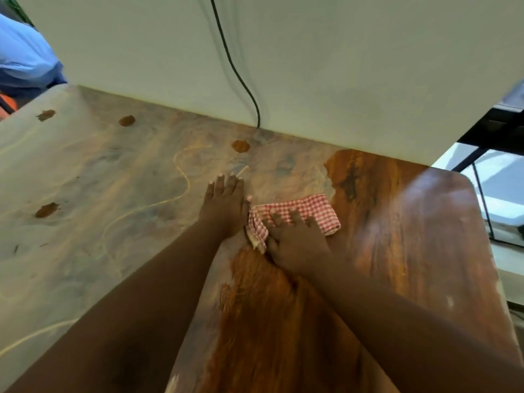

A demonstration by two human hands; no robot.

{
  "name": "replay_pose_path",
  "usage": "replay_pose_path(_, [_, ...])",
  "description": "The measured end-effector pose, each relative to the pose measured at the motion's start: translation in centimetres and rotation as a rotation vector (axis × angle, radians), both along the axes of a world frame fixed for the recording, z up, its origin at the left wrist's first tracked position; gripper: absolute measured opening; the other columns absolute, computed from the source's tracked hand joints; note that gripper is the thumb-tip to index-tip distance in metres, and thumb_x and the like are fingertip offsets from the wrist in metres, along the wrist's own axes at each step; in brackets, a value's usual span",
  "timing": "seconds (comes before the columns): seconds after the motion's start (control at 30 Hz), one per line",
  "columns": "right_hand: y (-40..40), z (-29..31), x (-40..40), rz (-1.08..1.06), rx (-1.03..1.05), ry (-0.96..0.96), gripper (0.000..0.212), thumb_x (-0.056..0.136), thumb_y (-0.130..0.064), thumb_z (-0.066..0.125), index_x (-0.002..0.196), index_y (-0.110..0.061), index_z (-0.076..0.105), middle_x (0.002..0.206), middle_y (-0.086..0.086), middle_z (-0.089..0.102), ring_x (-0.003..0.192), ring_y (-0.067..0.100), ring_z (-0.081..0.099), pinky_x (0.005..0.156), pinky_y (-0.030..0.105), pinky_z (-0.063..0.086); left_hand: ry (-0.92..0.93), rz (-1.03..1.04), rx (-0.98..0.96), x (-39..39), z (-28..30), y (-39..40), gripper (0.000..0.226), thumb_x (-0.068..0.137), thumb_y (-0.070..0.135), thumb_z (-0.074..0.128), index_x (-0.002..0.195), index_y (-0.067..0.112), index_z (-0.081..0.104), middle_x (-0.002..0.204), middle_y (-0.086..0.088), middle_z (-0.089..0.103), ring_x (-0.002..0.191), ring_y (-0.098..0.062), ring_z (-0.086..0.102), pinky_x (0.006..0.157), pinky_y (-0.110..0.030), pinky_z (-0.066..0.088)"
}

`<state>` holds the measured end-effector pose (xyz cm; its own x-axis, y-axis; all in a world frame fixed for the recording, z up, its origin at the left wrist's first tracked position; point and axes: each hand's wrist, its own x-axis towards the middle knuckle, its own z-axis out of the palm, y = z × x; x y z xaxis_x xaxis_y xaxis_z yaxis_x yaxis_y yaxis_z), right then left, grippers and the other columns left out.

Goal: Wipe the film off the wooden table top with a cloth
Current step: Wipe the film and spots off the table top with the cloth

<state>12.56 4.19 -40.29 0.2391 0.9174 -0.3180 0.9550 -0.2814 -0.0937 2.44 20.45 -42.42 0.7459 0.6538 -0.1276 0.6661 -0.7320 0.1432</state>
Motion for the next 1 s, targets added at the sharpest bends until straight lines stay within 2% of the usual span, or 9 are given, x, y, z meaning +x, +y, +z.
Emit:
replay_pose_path(0.13, [-4.5, 0.1, -1.3, 0.123, 0.034, 0.054, 0.054, 0.095, -0.053, 0.009, 0.148, -0.043, 0.011, 0.159, -0.006, 0.012, 0.145, 0.033, 0.008, 0.111, 0.053, 0.008, 0.003, -0.081, 0.079, 1.3, -0.1, 2.6, 0.062, 0.100, 0.044, 0.016, 0.153, 0.012, 0.005, 0.161, -0.010, 0.002, 0.147, -0.028, -0.005, 0.118, -0.044, -0.005])
replay_pose_path(0.23, [-6.3, 0.2, 1.0, 0.072, -0.002, 0.071, 0.058, 0.089, -0.059, 0.001, 0.146, -0.049, 0.008, 0.158, -0.011, 0.011, 0.145, 0.028, 0.007, 0.112, 0.049, 0.007, -0.023, -0.119, 0.111, 2.3, -0.5, 3.0, 0.064, 0.100, 0.044, 0.016, 0.152, 0.011, 0.003, 0.161, -0.010, -0.001, 0.147, -0.028, -0.008, 0.117, -0.042, -0.008])
replay_pose_path(0.33, [-3.9, -0.1, 4.3, -0.073, 0.028, 0.014, 0.053, 0.094, -0.057, 0.010, 0.146, -0.050, 0.005, 0.158, -0.010, 0.013, 0.145, 0.027, 0.009, 0.112, 0.049, 0.011, -0.047, -0.148, 0.119, 3.0, -1.1, 2.4, 0.064, 0.100, 0.044, 0.017, 0.152, 0.010, 0.003, 0.161, -0.011, -0.002, 0.147, -0.028, -0.010, 0.116, -0.041, -0.011])
replay_pose_path(0.47, [1.9, -0.4, 4.9, -0.192, 0.052, 0.003, 0.053, 0.097, -0.052, 0.019, 0.149, -0.043, 0.011, 0.159, -0.006, 0.013, 0.145, 0.030, 0.009, 0.111, 0.055, 0.010, -0.049, -0.174, 0.133, 3.4, -1.6, 2.0, 0.063, 0.101, 0.042, 0.018, 0.152, 0.010, 0.003, 0.160, -0.012, -0.002, 0.146, -0.027, -0.011, 0.116, -0.041, -0.012])
replay_pose_path(0.57, [1.1, -0.9, 3.9, -0.093, 0.073, 0.018, 0.054, 0.096, -0.052, 0.016, 0.149, -0.040, 0.012, 0.159, -0.006, 0.013, 0.145, 0.030, 0.008, 0.111, 0.055, 0.006, -0.064, -0.172, 0.110, 3.4, -1.7, 2.3, 0.061, 0.101, 0.040, 0.018, 0.152, 0.010, 0.003, 0.160, -0.011, -0.003, 0.146, -0.026, -0.013, 0.117, -0.040, -0.012])
replay_pose_path(0.67, [-3.6, -1.2, 4.2, 0.036, 0.067, 0.068, 0.057, 0.090, -0.060, 0.003, 0.146, -0.049, 0.008, 0.157, -0.013, 0.008, 0.145, 0.024, 0.003, 0.112, 0.050, 0.003, -0.098, -0.154, 0.111, 3.3, -1.9, 2.2, 0.059, 0.101, 0.037, 0.020, 0.152, 0.010, 0.004, 0.160, -0.011, -0.001, 0.146, -0.026, -0.012, 0.117, -0.039, -0.013])
replay_pose_path(0.8, [-6.4, -0.6, 7.5, 0.011, 0.016, 0.037, 0.053, 0.088, -0.062, 0.002, 0.140, -0.058, -0.001, 0.155, -0.019, 0.006, 0.145, 0.020, 0.004, 0.113, 0.048, 0.008, -0.095, -0.142, 0.101, 3.3, -1.9, 2.0, 0.059, 0.101, 0.037, 0.019, 0.153, 0.011, 0.003, 0.161, -0.010, 0.000, 0.147, -0.025, -0.011, 0.118, -0.039, -0.010])
replay_pose_path(0.9, [-3.9, -0.5, 9.5, -0.099, 0.000, -0.001, 0.050, 0.094, -0.059, 0.010, 0.140, -0.053, -0.007, 0.158, -0.013, 0.008, 0.146, 0.022, 0.004, 0.113, 0.049, 0.010, -0.077, -0.128, 0.076, 3.4, -1.9, 2.0, 0.060, 0.101, 0.038, 0.016, 0.153, 0.012, 0.001, 0.161, -0.008, -0.002, 0.147, -0.023, -0.012, 0.119, -0.040, -0.009])
replay_pose_path(1.0, [0.2, -0.5, 8.9, -0.198, 0.015, -0.005, 0.054, 0.097, -0.055, 0.018, 0.148, -0.044, 0.005, 0.159, -0.008, 0.008, 0.146, 0.028, 0.005, 0.112, 0.054, 0.009, -0.068, -0.115, 0.063, 3.5, -2.0, 2.1, 0.060, 0.101, 0.039, 0.016, 0.153, 0.014, 0.000, 0.161, -0.006, -0.002, 0.147, -0.021, -0.011, 0.119, -0.038, -0.008])
